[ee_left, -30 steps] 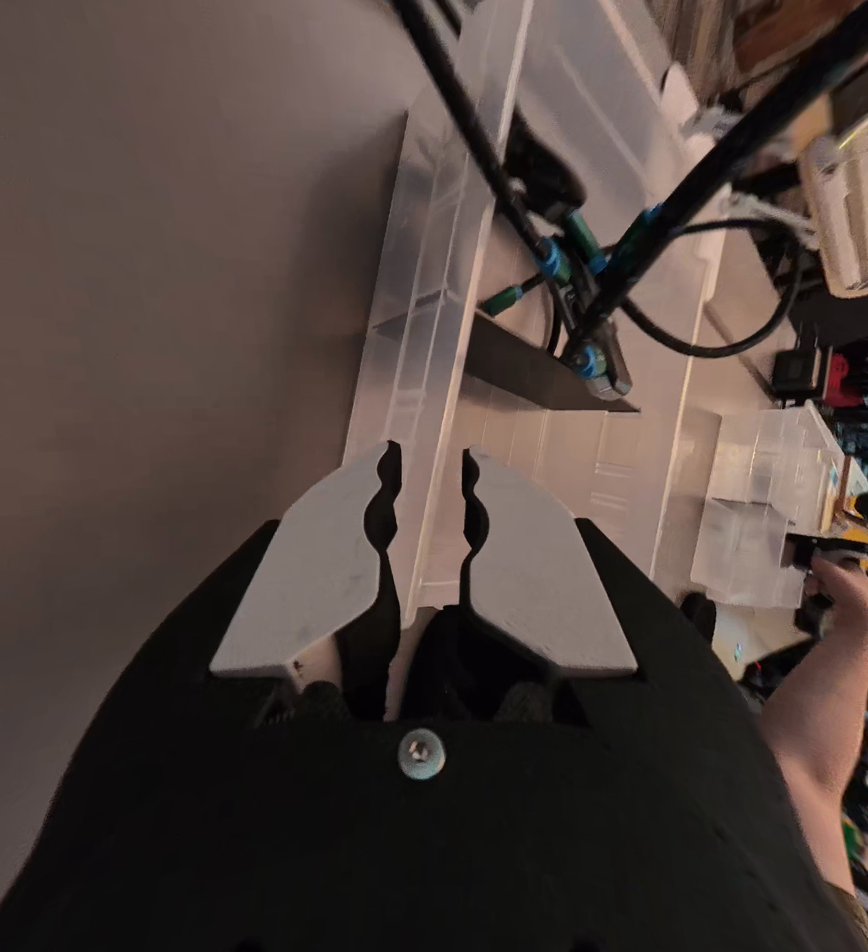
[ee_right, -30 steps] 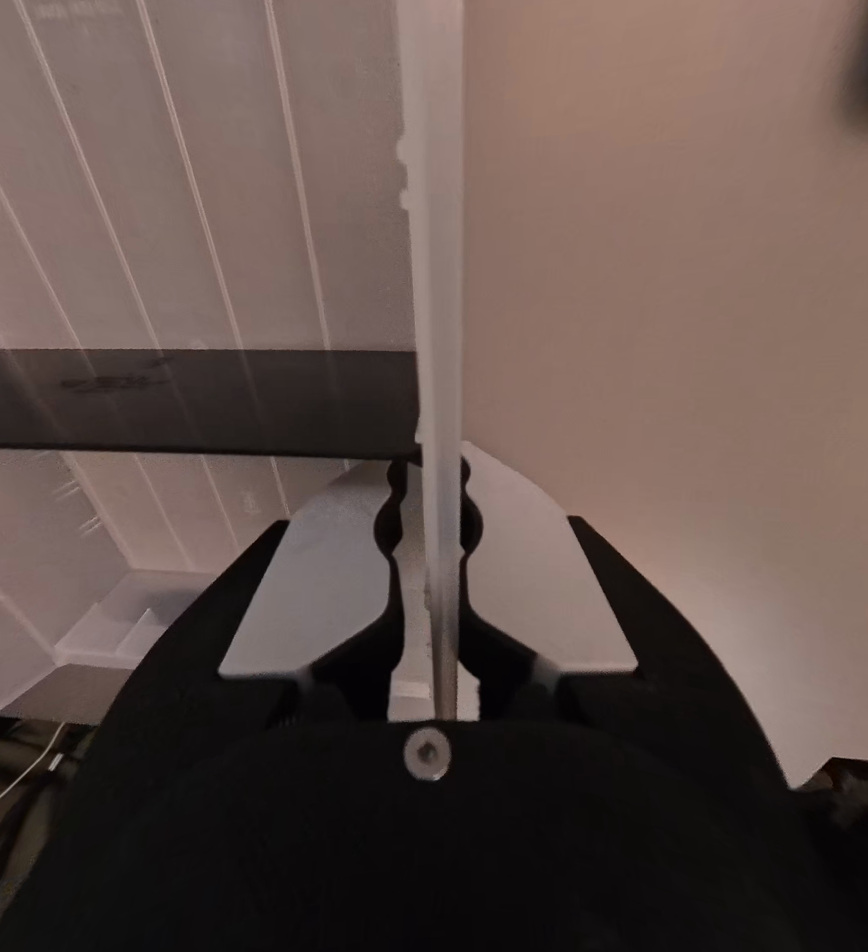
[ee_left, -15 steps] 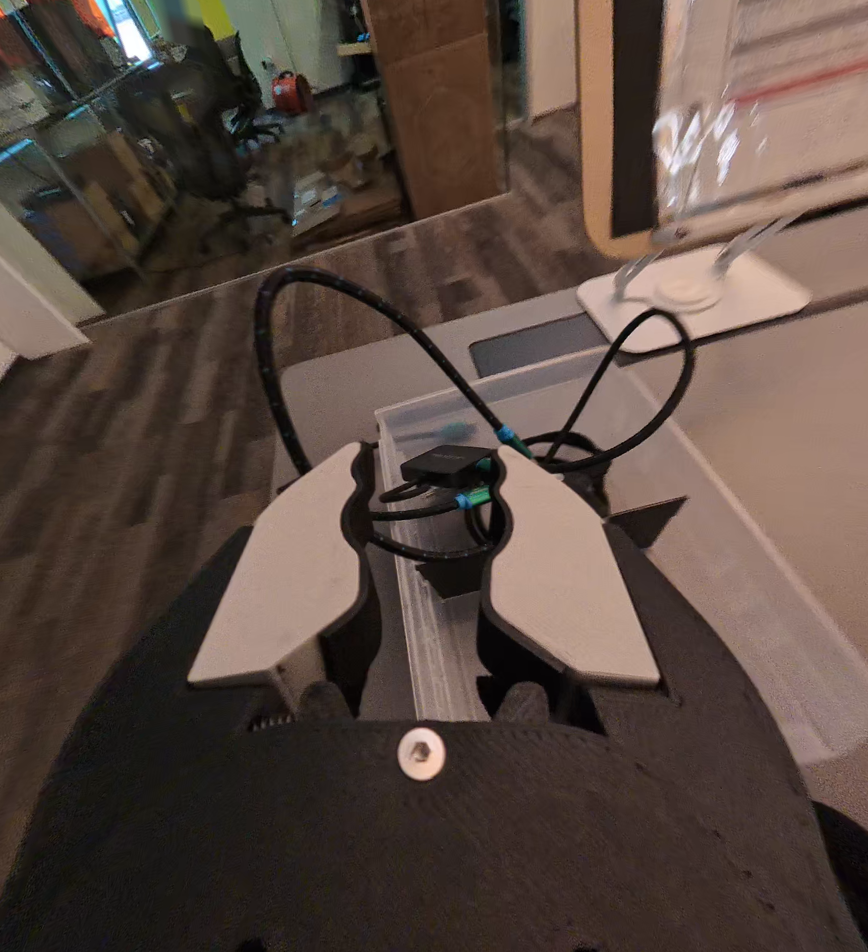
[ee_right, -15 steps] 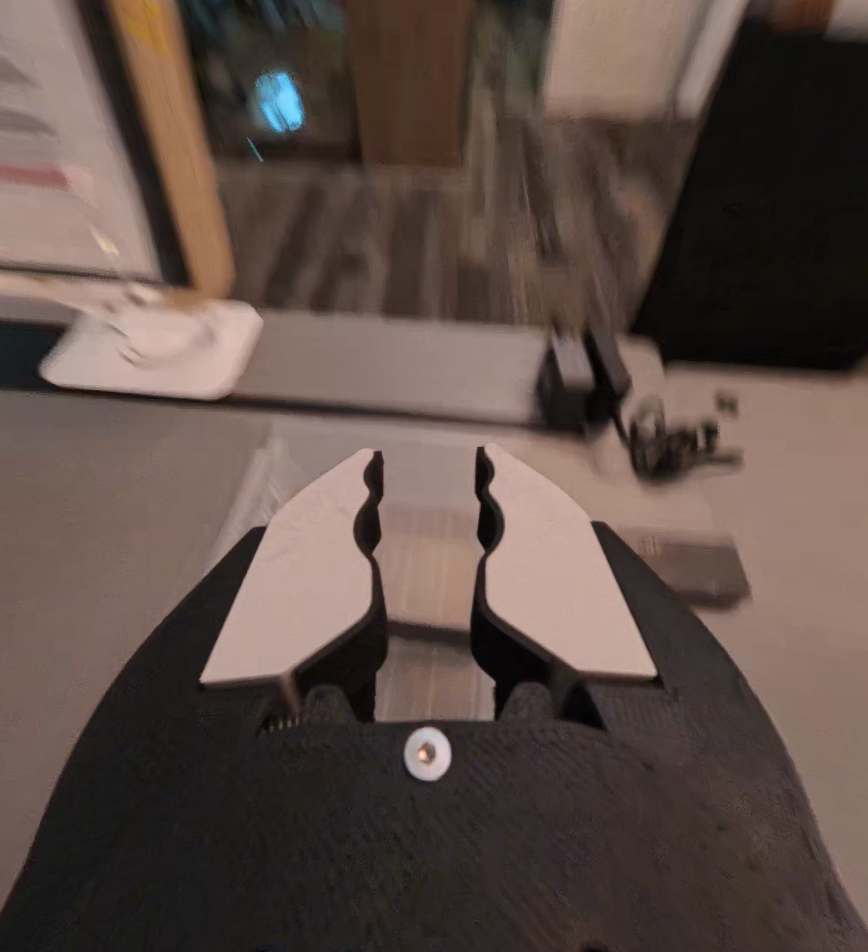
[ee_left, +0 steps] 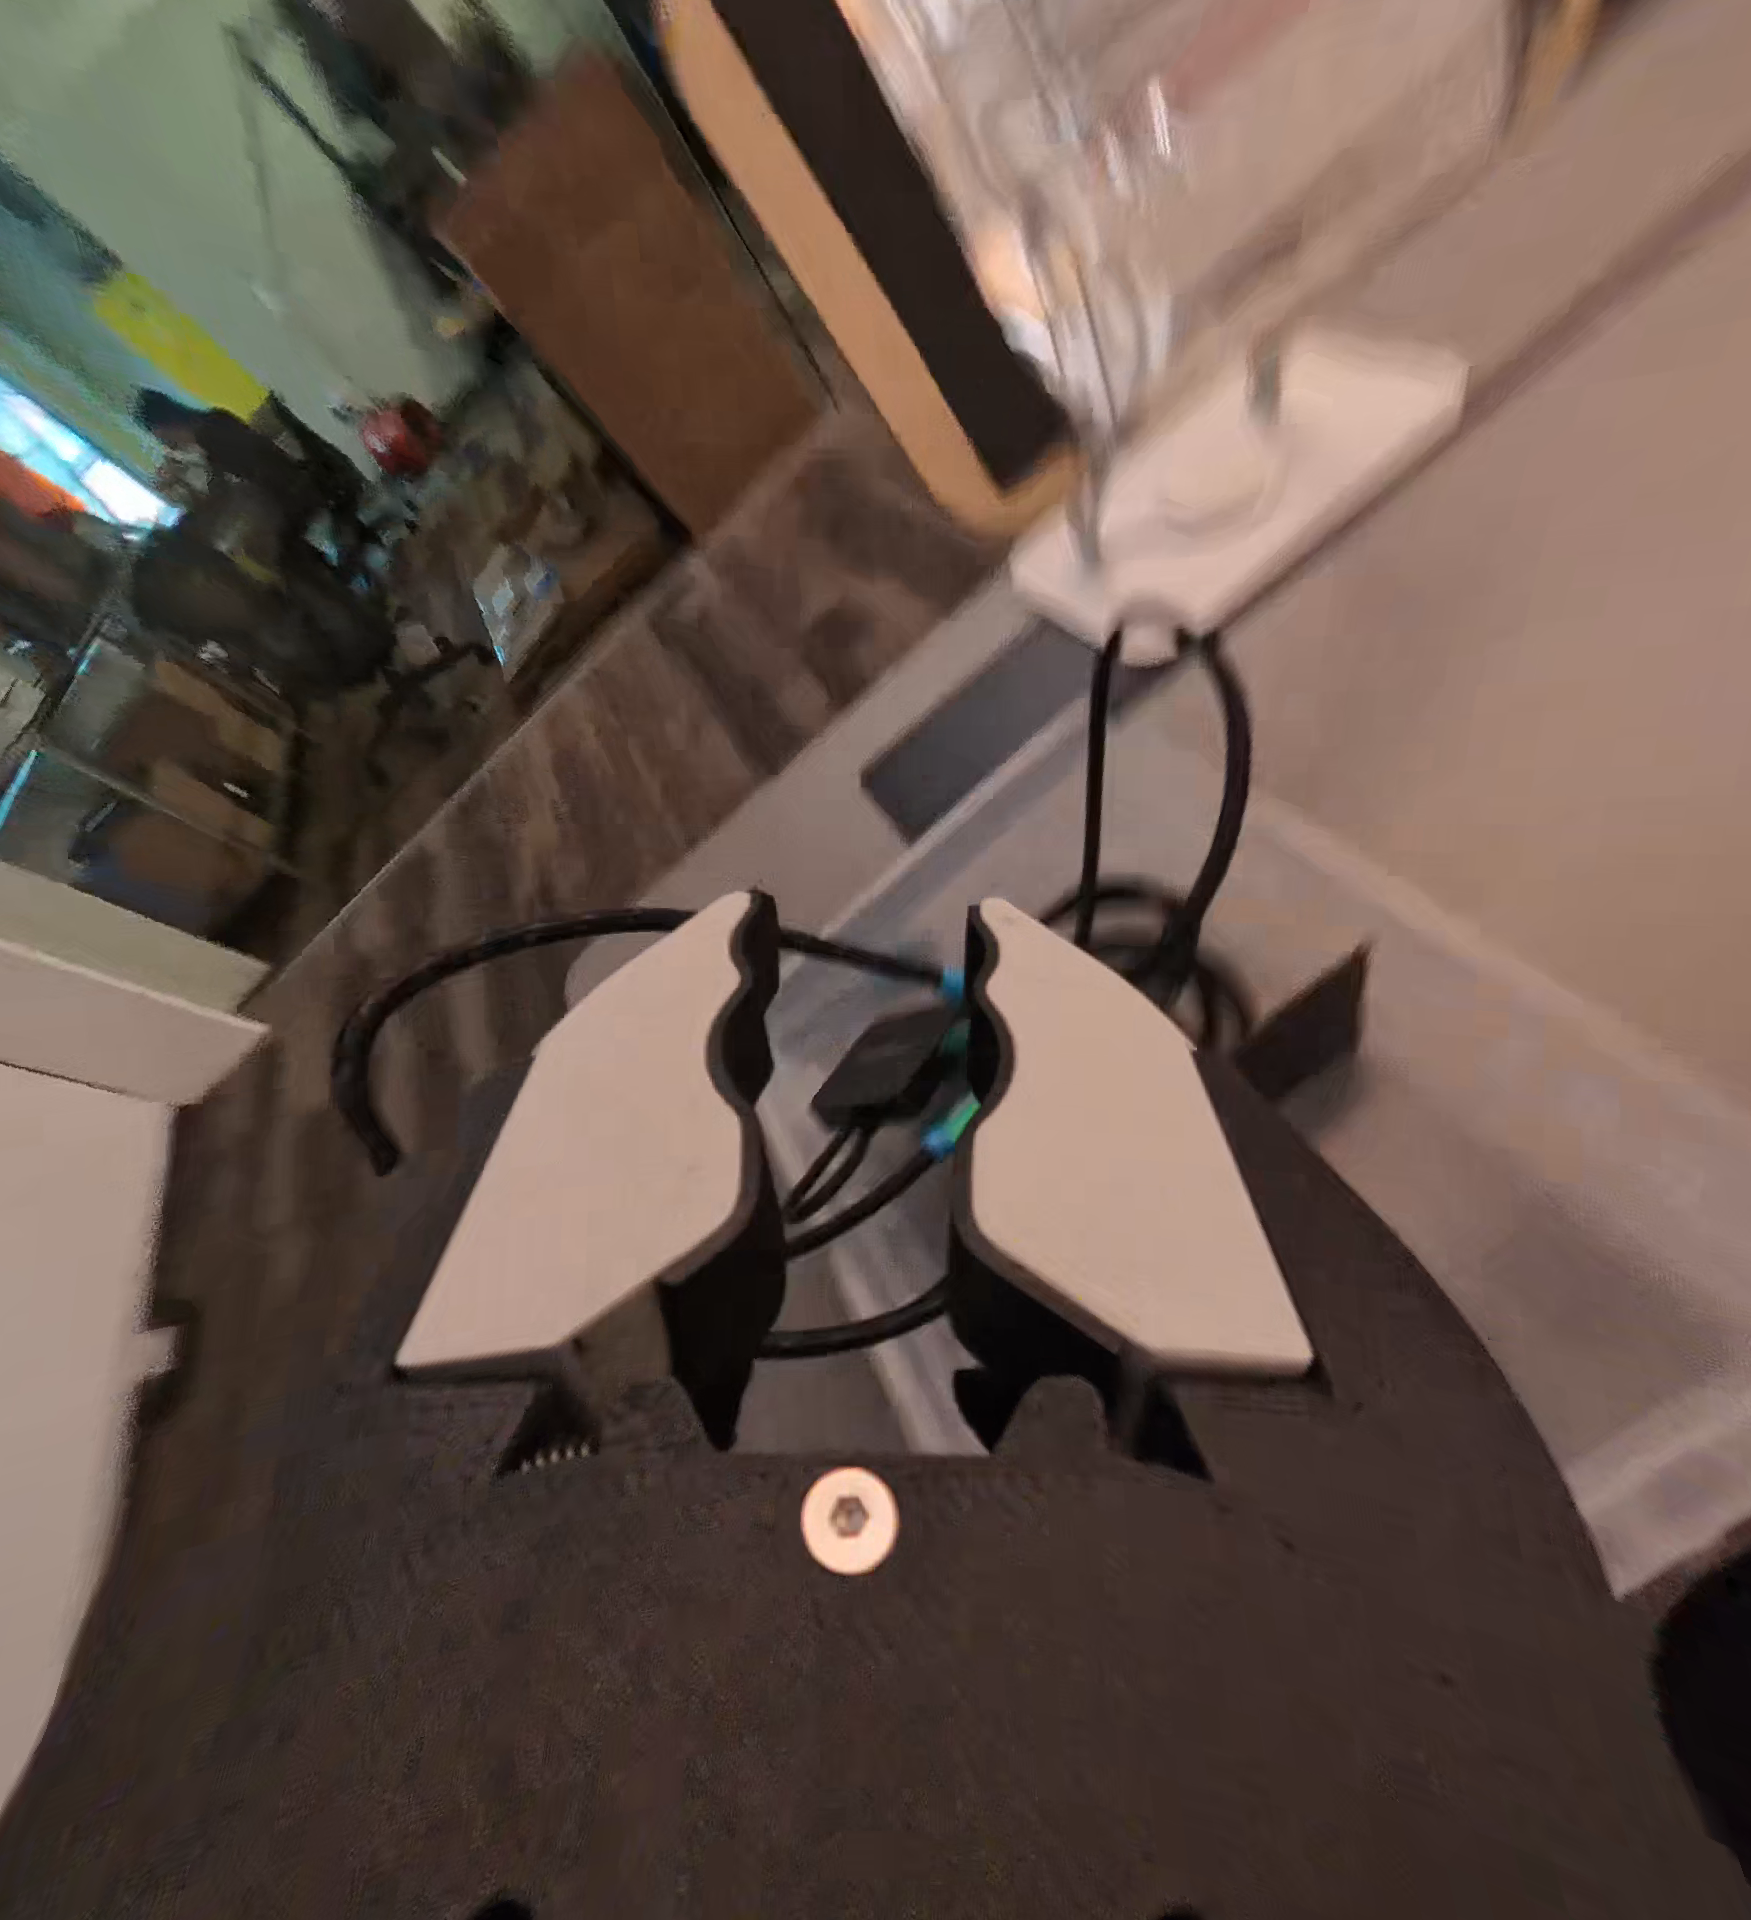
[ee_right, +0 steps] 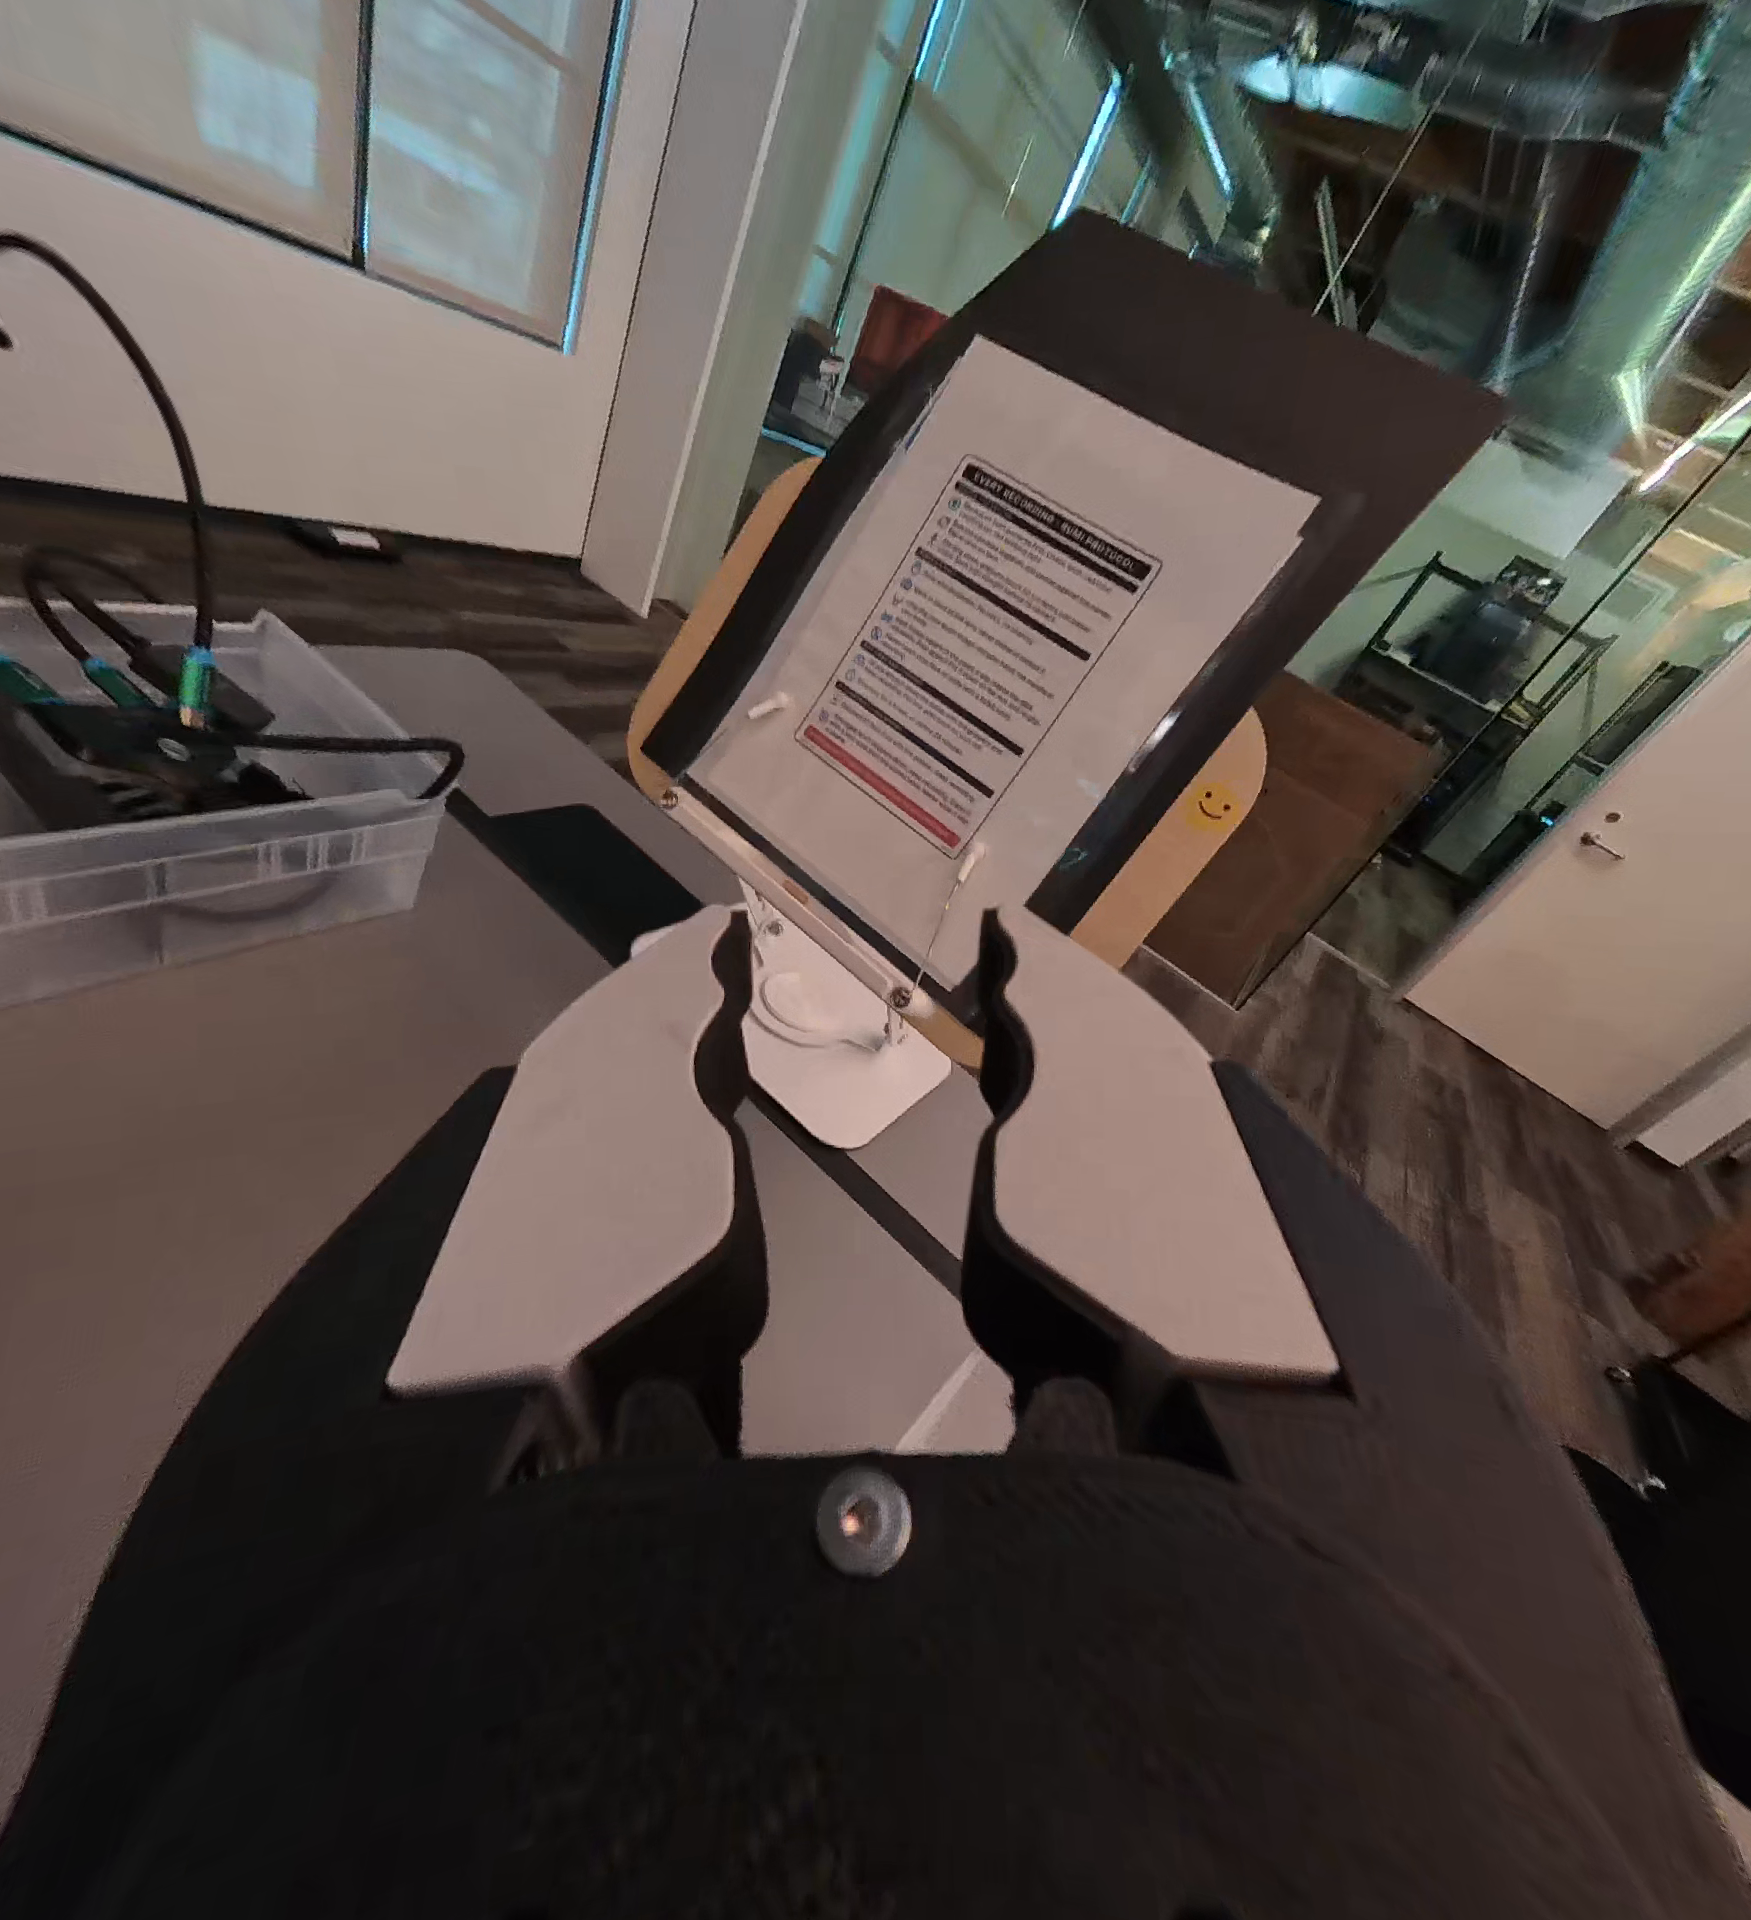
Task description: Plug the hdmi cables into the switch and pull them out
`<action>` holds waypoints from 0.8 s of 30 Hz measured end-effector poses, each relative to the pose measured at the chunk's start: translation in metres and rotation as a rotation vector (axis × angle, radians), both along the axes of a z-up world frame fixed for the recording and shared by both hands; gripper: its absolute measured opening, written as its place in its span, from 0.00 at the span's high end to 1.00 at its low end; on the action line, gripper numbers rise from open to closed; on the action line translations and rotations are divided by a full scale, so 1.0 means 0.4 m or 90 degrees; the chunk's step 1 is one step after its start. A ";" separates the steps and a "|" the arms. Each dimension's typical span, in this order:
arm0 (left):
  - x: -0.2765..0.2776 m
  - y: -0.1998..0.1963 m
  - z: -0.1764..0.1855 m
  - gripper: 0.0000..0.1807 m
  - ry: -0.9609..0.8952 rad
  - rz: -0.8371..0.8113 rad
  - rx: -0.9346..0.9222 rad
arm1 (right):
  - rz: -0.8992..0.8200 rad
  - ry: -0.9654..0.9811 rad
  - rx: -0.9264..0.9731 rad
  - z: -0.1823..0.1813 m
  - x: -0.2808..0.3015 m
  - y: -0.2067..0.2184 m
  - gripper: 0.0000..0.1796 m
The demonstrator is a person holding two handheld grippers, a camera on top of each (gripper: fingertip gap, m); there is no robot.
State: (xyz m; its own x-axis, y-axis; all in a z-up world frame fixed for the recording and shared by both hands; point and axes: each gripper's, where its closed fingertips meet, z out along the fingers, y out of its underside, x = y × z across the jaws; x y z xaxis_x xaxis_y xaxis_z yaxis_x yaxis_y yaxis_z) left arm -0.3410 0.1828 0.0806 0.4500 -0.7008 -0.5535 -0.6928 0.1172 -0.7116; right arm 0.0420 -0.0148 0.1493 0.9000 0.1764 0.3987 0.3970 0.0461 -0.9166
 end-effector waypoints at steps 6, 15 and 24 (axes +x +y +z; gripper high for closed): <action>-0.054 0.113 -0.191 0.84 0.476 -0.002 -0.019 | -0.015 -0.071 -0.015 -0.018 0.036 -0.001 0.76; -0.080 0.205 -0.325 0.75 0.675 -0.045 -0.106 | -0.056 -0.081 -0.031 -0.034 0.115 -0.022 0.76; -0.078 0.223 -0.364 0.78 0.712 -0.076 -0.117 | -0.065 -0.109 -0.053 -0.053 0.129 -0.018 0.76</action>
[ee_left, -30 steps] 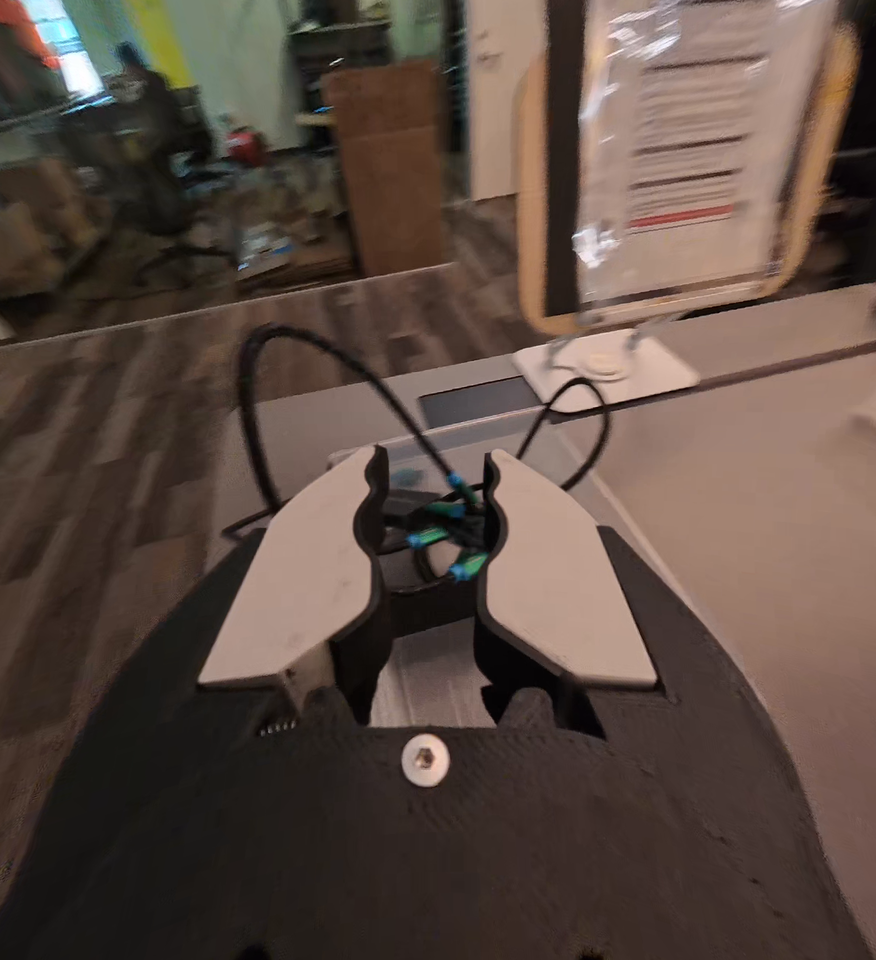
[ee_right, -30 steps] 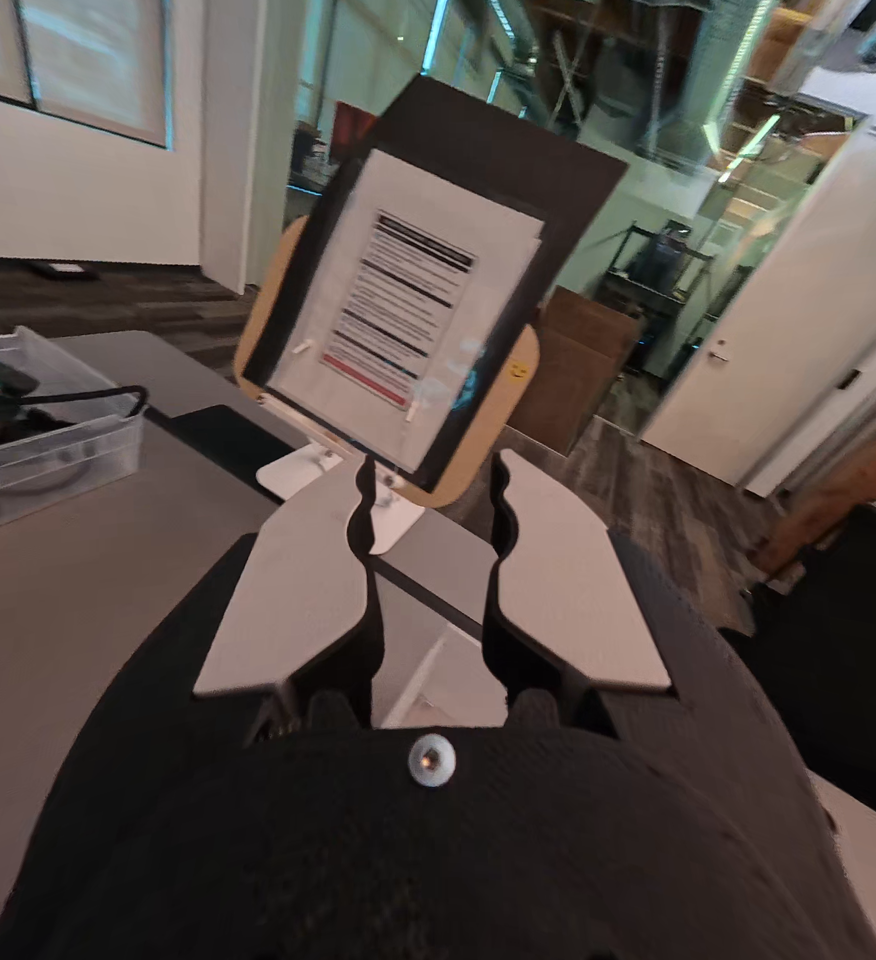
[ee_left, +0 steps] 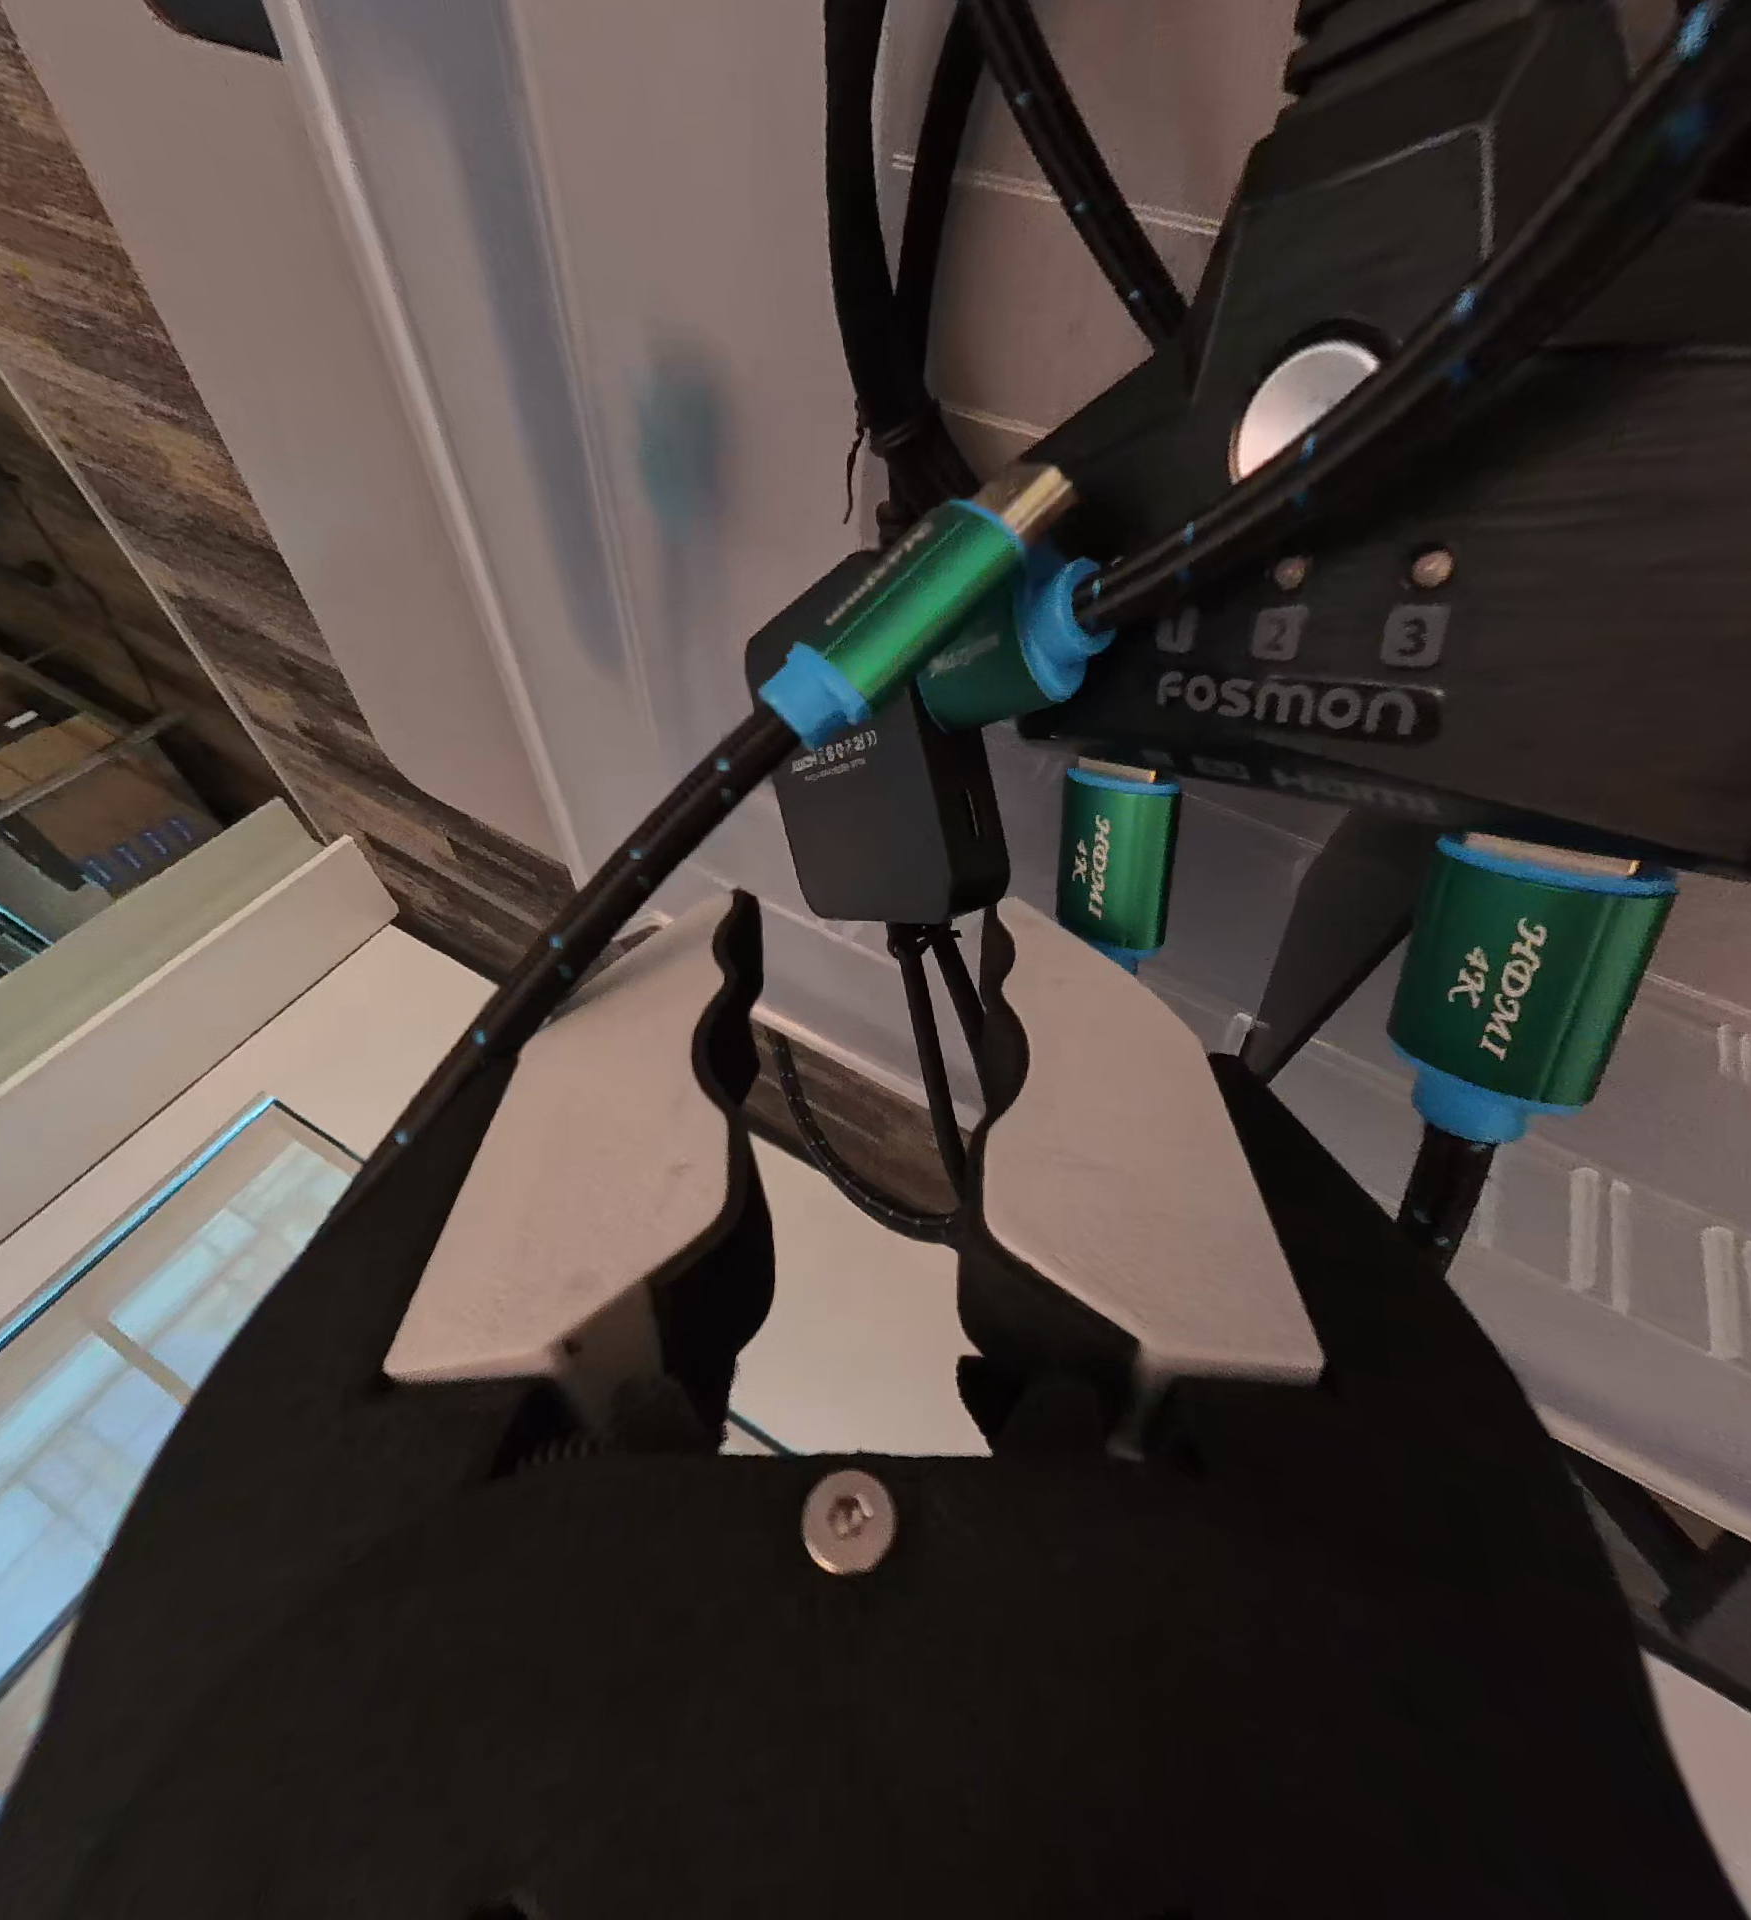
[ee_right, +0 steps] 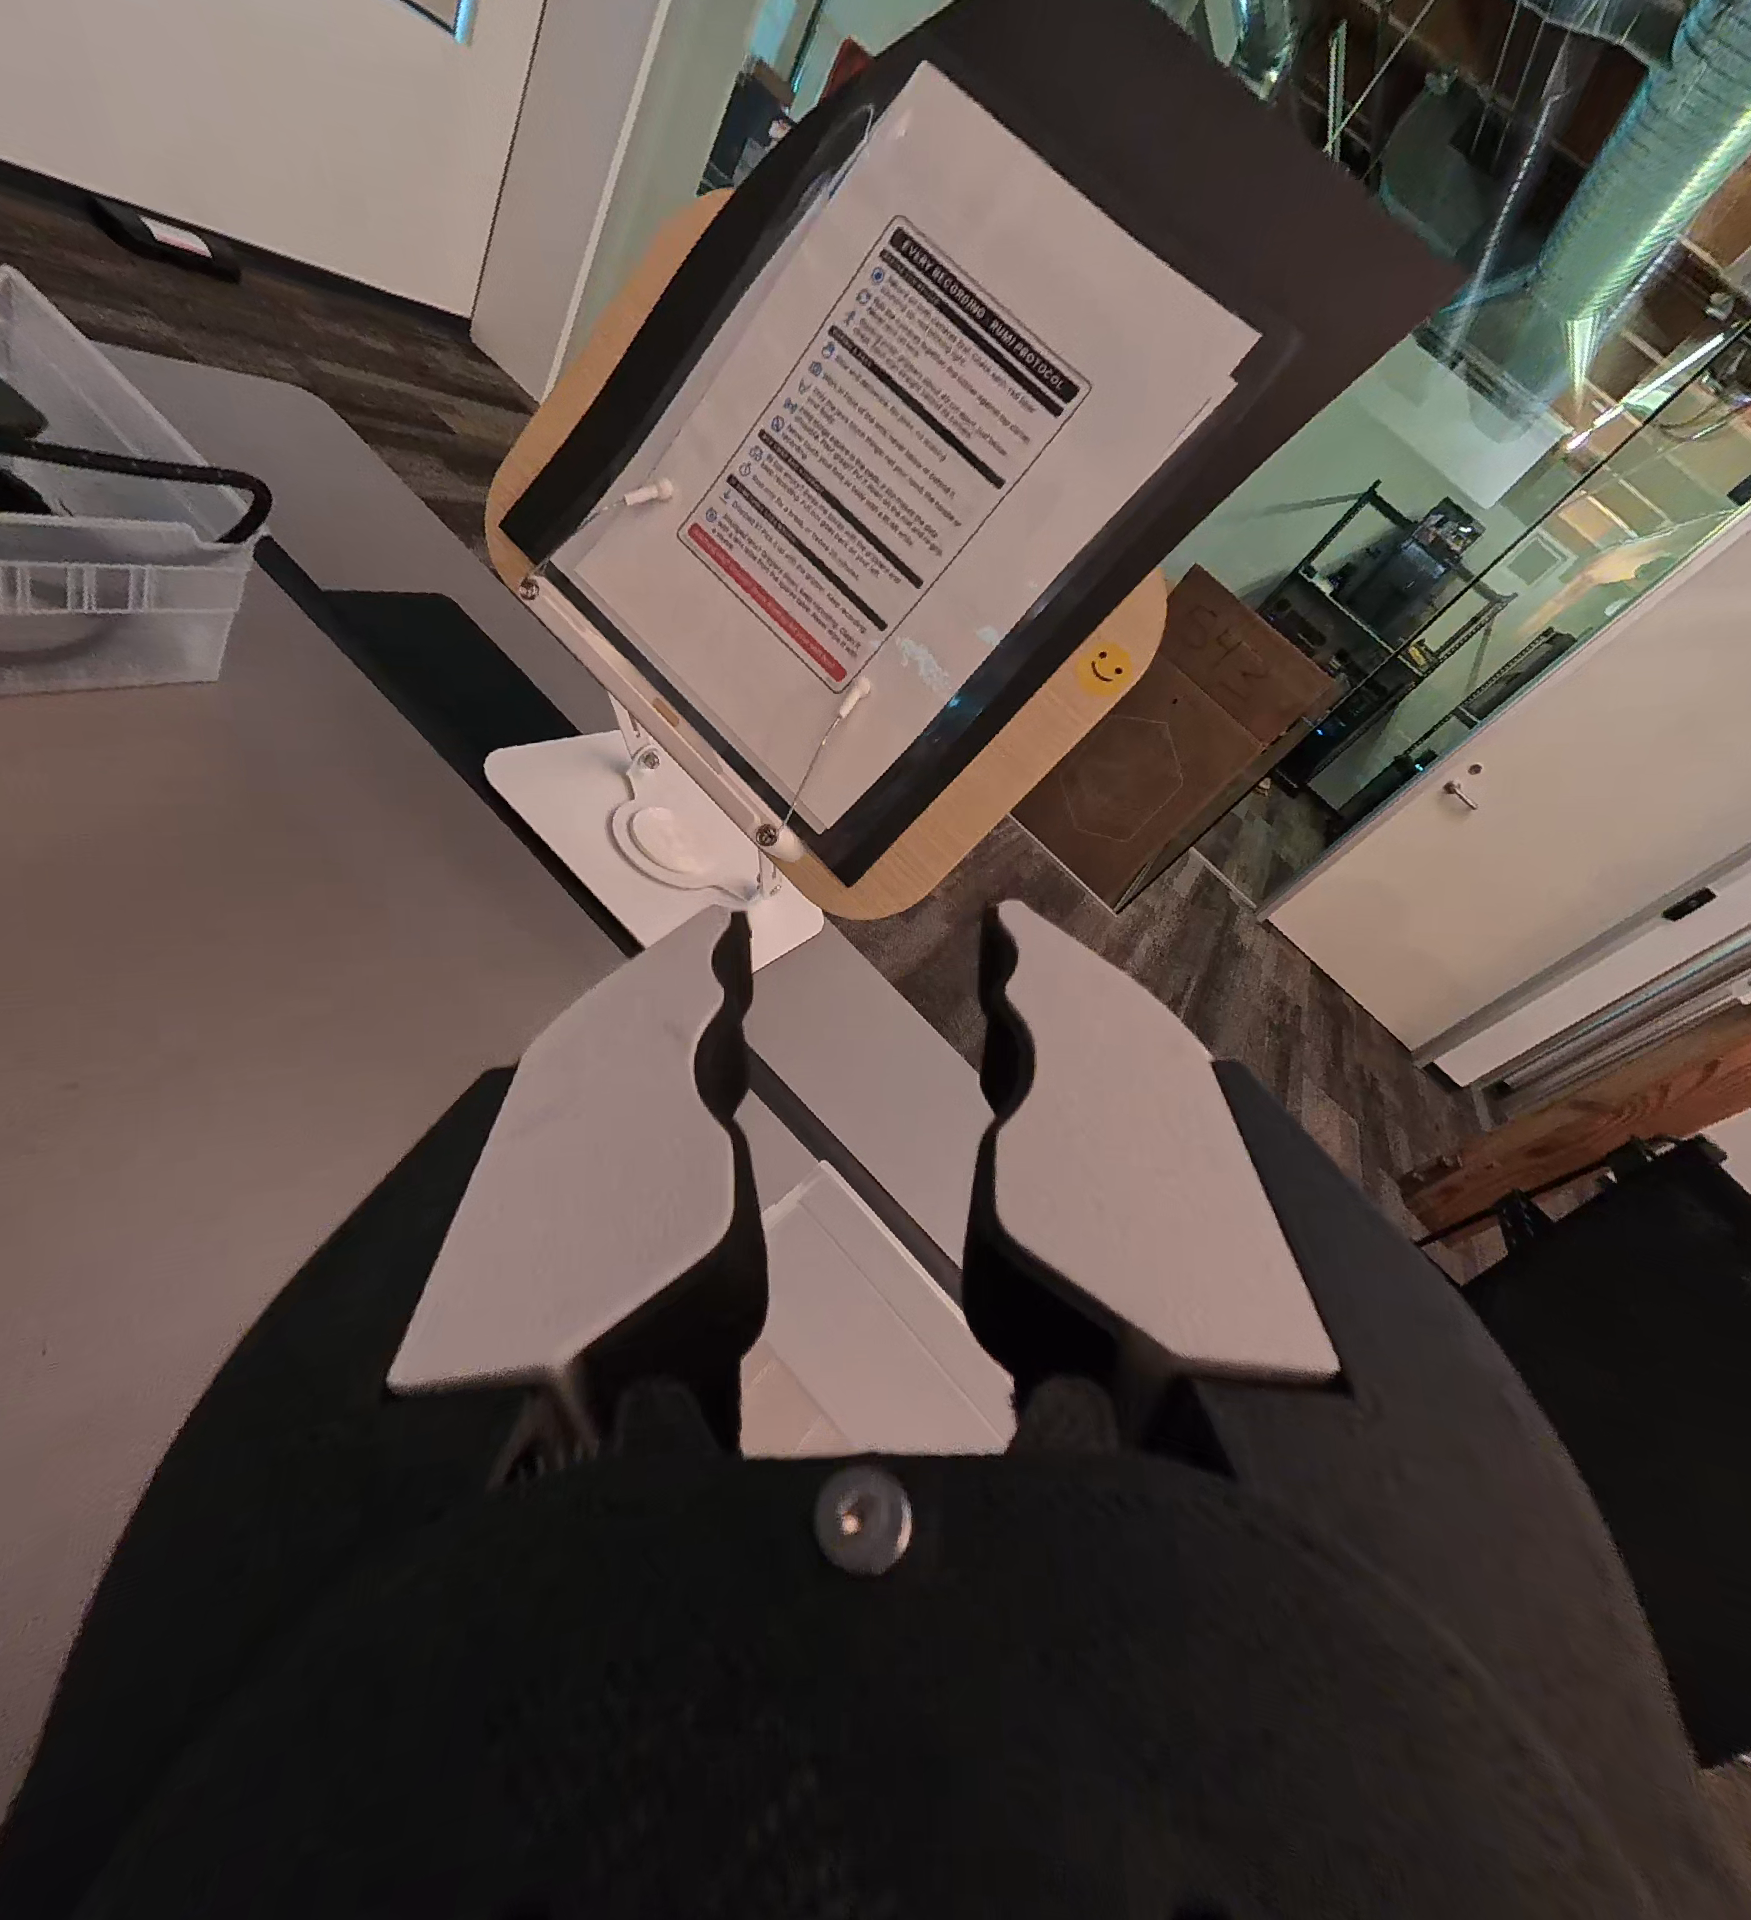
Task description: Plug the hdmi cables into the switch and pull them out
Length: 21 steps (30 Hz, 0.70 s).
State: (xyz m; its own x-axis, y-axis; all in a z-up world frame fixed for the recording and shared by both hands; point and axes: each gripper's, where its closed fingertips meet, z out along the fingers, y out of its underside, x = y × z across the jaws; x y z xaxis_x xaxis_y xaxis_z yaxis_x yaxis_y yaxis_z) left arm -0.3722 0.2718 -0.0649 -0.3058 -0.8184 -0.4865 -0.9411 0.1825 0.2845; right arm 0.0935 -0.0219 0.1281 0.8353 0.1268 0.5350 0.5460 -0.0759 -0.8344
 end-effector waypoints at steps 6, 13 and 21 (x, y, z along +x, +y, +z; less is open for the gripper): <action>0.007 0.016 -0.007 0.78 0.030 -0.060 0.040 | 0.000 -0.032 -0.009 -0.008 -0.013 0.007 0.76; 0.031 0.022 -0.014 0.86 -0.034 -0.061 0.025 | -0.006 -0.049 -0.022 -0.020 -0.015 0.015 0.76; 0.049 -0.011 -0.020 0.75 -0.084 0.066 -0.173 | -0.011 -0.058 -0.039 -0.034 -0.012 0.020 0.76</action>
State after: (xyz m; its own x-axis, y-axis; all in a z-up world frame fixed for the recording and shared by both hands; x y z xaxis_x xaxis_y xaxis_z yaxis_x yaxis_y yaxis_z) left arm -0.3524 0.2672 -0.0731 -0.1622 -0.9474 -0.2758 -0.9843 0.1357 0.1129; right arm 0.0885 -0.0138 0.1146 0.7862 0.1483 0.5999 0.6170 -0.1352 -0.7752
